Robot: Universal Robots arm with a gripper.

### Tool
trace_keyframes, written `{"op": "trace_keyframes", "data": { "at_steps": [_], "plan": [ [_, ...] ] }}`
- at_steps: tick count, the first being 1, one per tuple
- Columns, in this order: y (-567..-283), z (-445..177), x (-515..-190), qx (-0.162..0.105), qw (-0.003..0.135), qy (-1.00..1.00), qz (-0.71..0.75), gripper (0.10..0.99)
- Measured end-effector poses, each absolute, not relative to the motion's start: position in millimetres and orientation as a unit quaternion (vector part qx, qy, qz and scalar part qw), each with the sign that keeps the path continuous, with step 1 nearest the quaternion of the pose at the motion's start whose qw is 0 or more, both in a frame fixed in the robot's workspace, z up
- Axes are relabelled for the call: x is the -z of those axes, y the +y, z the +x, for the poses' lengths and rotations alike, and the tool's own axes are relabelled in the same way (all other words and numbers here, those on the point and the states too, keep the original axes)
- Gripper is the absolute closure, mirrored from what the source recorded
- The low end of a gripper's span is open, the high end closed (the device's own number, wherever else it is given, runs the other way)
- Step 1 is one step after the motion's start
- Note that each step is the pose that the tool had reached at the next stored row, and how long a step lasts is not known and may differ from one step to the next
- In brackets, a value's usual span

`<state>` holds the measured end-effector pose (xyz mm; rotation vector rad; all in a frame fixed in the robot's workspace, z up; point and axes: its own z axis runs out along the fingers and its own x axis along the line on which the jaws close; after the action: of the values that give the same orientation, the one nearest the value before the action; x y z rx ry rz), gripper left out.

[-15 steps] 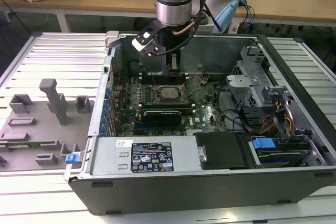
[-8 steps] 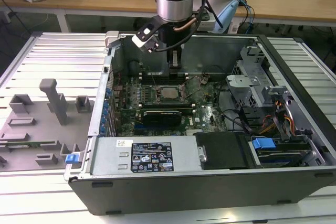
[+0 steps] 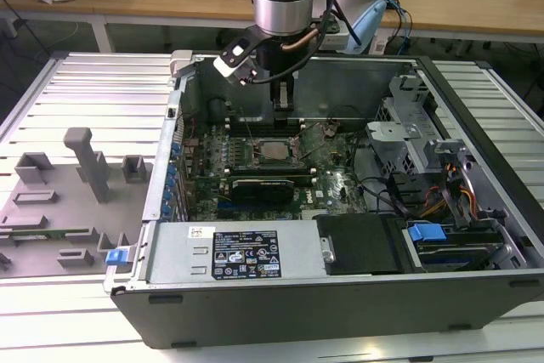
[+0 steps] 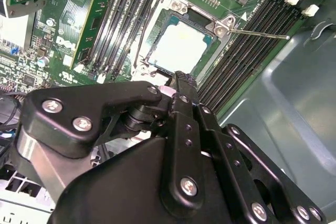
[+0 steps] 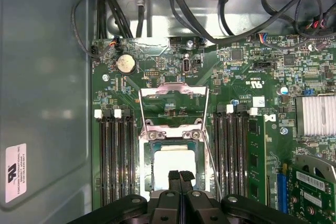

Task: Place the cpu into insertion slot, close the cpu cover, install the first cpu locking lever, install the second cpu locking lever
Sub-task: 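Close the cpu cover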

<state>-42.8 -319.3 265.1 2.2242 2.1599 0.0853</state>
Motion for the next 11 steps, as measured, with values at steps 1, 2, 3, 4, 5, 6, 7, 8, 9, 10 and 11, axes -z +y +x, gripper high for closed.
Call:
{"op": "trace_keyframes", "data": {
  "at_steps": [1,2,3,4,5,6,7,8,9,10,11],
  "plan": [
    [-319.4,-42.8,-265.1,-0.028,0.020,0.696,0.717,0.980],
    [-319.4,-42.7,-265.1,-0.028,0.020,0.696,0.717,0.980],
    [-319.4,-42.8,-265.1,-0.028,0.020,0.696,0.717,0.980],
    [-319.4,-42.8,-265.1,-0.027,0.020,0.696,0.717,0.980],
    [-319.5,-42.8,-265.9,-0.027,0.020,0.696,0.717,0.980],
    [-319.5,-42.8,-266.9,-0.027,0.020,0.696,0.717,0.980],
    [-319.5,-42.8,-268.5,-0.028,0.020,0.696,0.717,0.980],
    [-319.5,-42.8,-271.6,-0.028,0.020,0.696,0.717,0.980],
    [-319.5,-42.8,-274.6,-0.027,0.020,0.696,0.717,0.980],
    [-319.4,-42.8,-275.0,-0.028,0.020,0.696,0.717,0.980],
    [-319.4,-42.7,-275.2,-0.028,0.020,0.696,0.717,0.980]
  ]
}}
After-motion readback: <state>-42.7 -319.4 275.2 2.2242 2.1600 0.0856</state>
